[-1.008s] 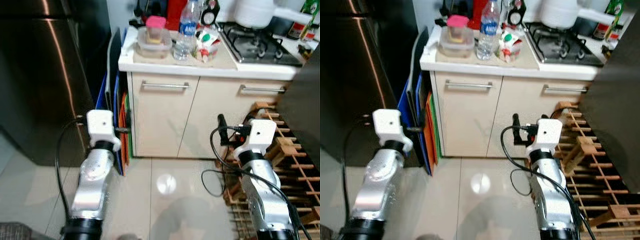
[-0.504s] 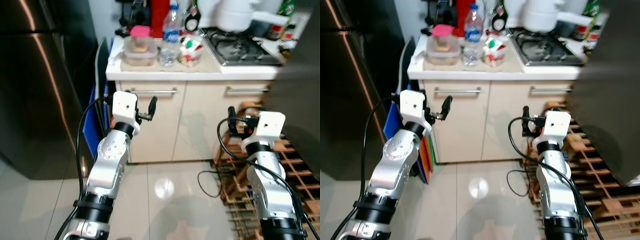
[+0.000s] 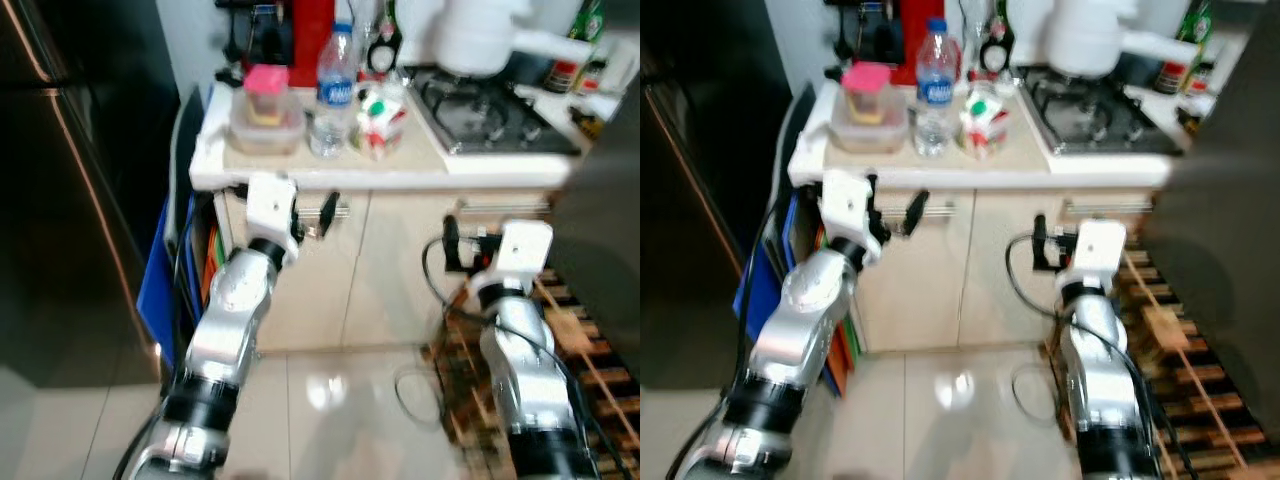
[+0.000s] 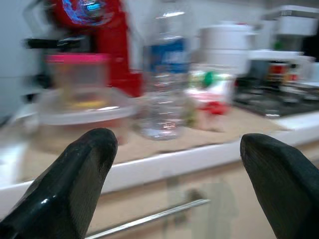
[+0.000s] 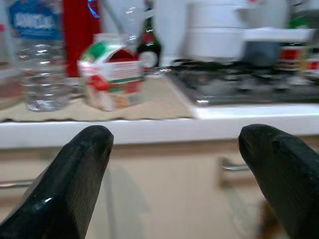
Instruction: Restocking fridge
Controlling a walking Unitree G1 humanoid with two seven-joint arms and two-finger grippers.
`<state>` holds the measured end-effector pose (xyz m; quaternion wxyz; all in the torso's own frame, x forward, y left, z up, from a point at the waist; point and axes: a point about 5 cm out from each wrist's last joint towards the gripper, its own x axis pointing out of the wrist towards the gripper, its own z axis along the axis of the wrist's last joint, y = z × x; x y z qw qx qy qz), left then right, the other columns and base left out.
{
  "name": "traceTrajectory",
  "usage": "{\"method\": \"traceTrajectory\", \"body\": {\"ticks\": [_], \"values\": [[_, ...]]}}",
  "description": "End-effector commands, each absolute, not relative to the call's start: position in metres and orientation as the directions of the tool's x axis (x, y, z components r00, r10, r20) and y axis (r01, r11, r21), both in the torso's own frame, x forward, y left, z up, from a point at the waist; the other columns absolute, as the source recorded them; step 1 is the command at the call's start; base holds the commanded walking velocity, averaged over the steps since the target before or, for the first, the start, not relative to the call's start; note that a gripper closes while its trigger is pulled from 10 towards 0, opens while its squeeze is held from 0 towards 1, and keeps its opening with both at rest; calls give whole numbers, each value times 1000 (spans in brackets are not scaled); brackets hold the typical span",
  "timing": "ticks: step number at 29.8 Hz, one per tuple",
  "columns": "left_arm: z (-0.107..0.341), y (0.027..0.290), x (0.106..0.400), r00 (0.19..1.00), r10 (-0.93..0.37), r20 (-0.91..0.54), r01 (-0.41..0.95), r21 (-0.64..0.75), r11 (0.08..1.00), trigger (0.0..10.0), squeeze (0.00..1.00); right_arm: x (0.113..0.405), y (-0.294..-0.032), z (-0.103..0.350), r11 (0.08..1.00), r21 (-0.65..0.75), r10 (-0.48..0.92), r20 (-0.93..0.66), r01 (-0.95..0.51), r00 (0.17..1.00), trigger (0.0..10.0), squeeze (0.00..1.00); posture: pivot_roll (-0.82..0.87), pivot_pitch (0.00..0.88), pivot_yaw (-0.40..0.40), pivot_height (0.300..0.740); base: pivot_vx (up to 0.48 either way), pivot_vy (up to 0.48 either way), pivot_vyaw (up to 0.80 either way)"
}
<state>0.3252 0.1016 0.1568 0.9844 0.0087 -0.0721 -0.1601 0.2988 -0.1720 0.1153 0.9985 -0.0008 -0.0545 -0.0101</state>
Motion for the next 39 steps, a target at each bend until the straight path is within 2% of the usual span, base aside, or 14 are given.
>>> {"method": "traceTrajectory", "body": {"ticks": [1,10,13,16,21,26,31,39], "values": [[160,103,327,943,-302,138,300,33,953,10000,0,300,-174,118,1000,-12,-23,123,24,992,10000,0,82,0,-23,740,480,0,0],[165,113,328,957,-244,158,249,-12,969,10000,0,299,-172,114,1000,-9,-15,112,16,994,10000,0,87,0,-20,740,480,0,0],[171,126,331,972,-154,176,153,18,988,10000,0,299,-171,113,1000,-10,-6,108,8,994,10000,0,89,0,-22,740,480,0,0],[178,132,332,976,-118,184,113,38,993,10000,0,298,-172,111,1000,-10,-3,100,4,995,10000,0,93,0,-21,740,0,0,0],[193,127,324,966,-163,199,164,12,986,10000,0,294,-172,107,1000,-7,0,84,1,996,10000,0,99,26,-17,740,0,0,0],[191,125,316,982,-144,126,151,-45,988,10000,0,290,-172,105,1000,-3,-3,77,3,997,10000,0,98,50,-5,740,0,0,0],[185,129,325,988,-146,42,148,-54,988,10000,0,284,-173,105,1000,-1,-12,78,12,997,10000,0,82,52,3,740,0,0,0],[198,131,348,987,-153,45,154,-9,988,10000,0,270,-182,103,999,-10,-38,66,39,997,10000,0,28,57,-9,740,0,0,0]]}}
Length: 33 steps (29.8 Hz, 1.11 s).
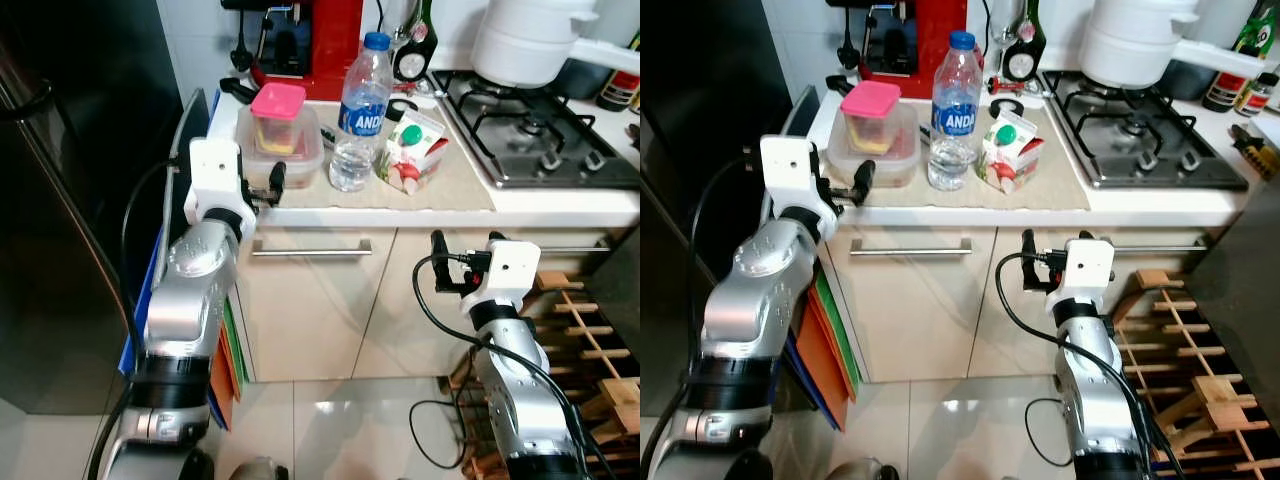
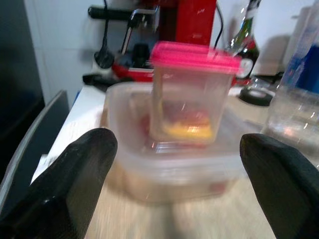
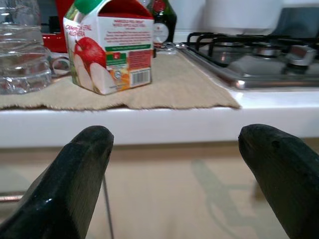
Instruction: Restocking fridge
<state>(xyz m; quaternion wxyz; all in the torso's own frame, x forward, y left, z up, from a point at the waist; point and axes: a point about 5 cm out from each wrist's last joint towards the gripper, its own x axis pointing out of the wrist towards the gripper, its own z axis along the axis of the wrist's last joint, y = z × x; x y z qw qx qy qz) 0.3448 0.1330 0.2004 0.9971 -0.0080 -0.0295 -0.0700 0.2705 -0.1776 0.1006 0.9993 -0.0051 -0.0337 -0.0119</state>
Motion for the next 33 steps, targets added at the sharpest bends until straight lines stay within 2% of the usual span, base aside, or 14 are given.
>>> {"method": "traceTrajectory", "body": {"ticks": [1,7,17,26,33], "values": [[199,127,351,986,-164,38,165,-7,986,10000,0,268,-182,103,999,-15,-36,61,37,997,10000,0,19,59,-14,740,0,0,0],[198,116,367,984,-176,2,176,4,984,10000,0,263,-185,104,999,-28,-31,52,33,998,10000,0,-7,70,-25,740,0,0,0],[211,114,387,990,-142,22,142,-5,990,10000,0,258,-187,108,999,-40,-29,40,30,999,10000,0,-28,98,-36,740,0,0,0],[212,123,385,994,-112,13,111,37,993,10000,0,253,-189,108,999,-44,-30,22,31,999,10000,0,-27,108,-37,740,0,0,0],[209,126,380,995,-88,39,85,85,993,10000,0,255,-187,106,999,-46,-16,12,17,1000,10000,0,-14,82,-44,740,0,0,0]]}}
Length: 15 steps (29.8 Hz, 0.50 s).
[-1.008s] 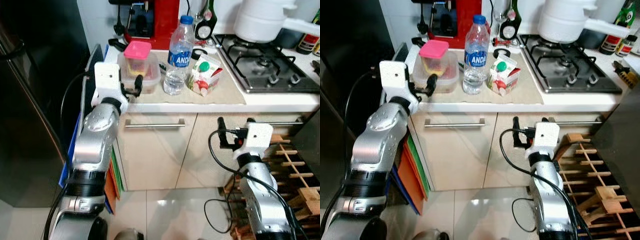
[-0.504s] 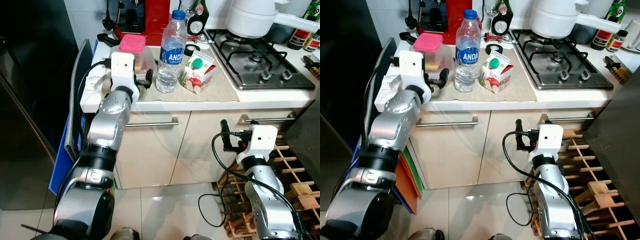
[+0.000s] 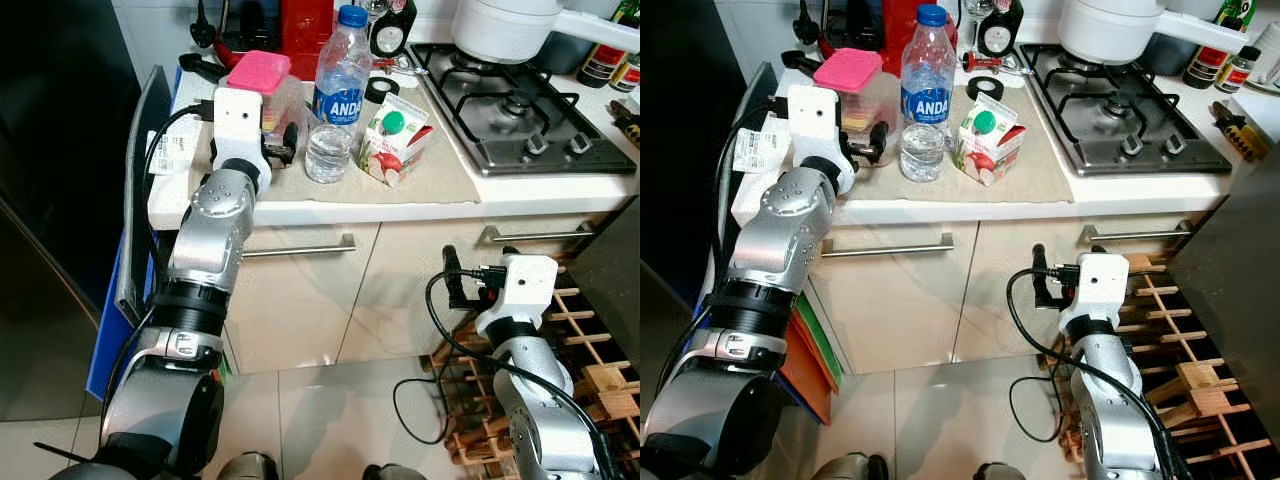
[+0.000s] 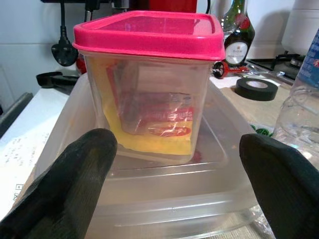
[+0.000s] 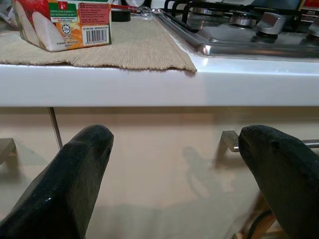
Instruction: Restocking fridge
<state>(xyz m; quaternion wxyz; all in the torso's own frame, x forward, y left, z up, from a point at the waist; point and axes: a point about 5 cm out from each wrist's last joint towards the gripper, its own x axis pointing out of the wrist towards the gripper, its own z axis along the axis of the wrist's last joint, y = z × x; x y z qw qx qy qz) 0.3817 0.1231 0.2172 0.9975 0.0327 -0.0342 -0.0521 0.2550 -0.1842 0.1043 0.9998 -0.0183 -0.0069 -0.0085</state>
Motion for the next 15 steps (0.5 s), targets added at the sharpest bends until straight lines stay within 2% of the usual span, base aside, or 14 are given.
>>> {"method": "traceTrajectory", "body": {"ticks": [1,11,15], "values": [[210,126,380,995,-87,42,83,88,993,10000,0,256,-187,106,999,-46,-16,12,16,1000,10000,0,-14,82,-44,740,0,0,0],[220,133,375,999,-39,31,35,103,994,10000,0,258,-187,104,999,-50,-8,7,9,1000,10000,0,2,57,-44,740,0,0,0],[229,133,369,997,-40,68,33,97,995,10000,0,259,-187,104,999,-51,-4,7,5,1000,10000,0,10,45,-47,740,0,0,0]]}}
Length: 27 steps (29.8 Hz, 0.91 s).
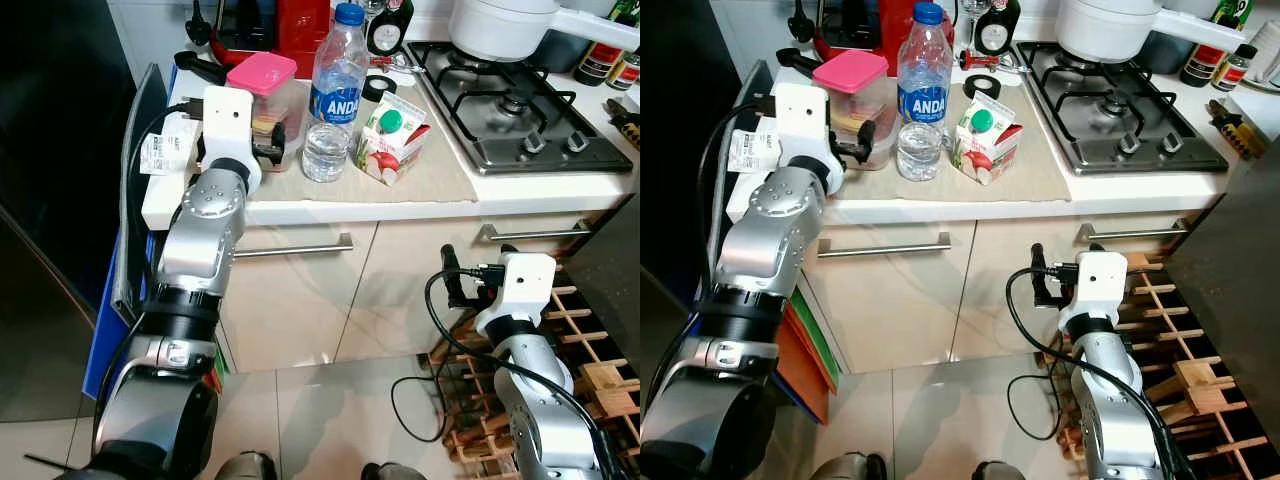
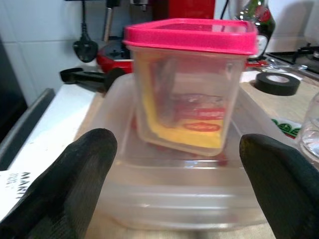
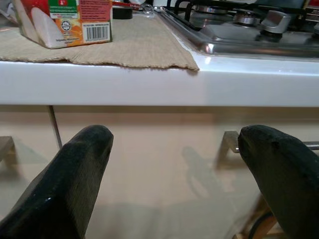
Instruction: Restocking fridge
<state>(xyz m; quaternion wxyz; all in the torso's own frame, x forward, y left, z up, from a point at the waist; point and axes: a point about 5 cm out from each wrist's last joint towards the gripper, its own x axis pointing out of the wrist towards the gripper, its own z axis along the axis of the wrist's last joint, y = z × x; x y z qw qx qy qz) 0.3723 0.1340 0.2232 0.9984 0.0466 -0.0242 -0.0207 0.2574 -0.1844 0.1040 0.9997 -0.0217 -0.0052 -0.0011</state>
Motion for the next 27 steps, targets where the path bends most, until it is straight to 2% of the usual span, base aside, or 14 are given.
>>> {"method": "traceTrajectory", "body": {"ticks": [1,4,10,13,16,21,27], "values": [[235,132,368,994,-50,100,40,96,995,10000,0,260,-188,104,999,-52,-4,7,4,1000,10000,0,13,42,-47,740,0,0,0],[243,132,369,987,-58,147,44,95,994,10000,0,261,-188,104,999,-53,-2,8,2,1000,10000,0,15,38,-49,740,0,0,0],[246,138,379,986,-65,153,50,101,994,10000,0,262,-186,105,999,-50,3,15,-2,1000,10000,0,6,41,-52,740,0,0,0],[247,137,385,983,-116,141,103,93,990,10000,0,262,-186,107,999,-50,5,19,-4,1000,10000,0,-5,54,-53,740,0,0,0],[246,131,391,973,-192,127,189,30,981,10000,0,259,-187,107,999,-53,6,18,-5,1000,10000,0,-17,75,-57,740,0,0,0],[241,118,399,956,-271,109,269,29,963,10000,0,253,-188,108,998,-58,5,12,-4,1000,10000,0,-41,99,-55,740,0,0,0],[241,111,406,956,-271,110,269,34,963,10000,0,249,-190,107,998,-60,-4,5,5,1000,10000,0,-54,110,-55,740,0,0,0]]}}
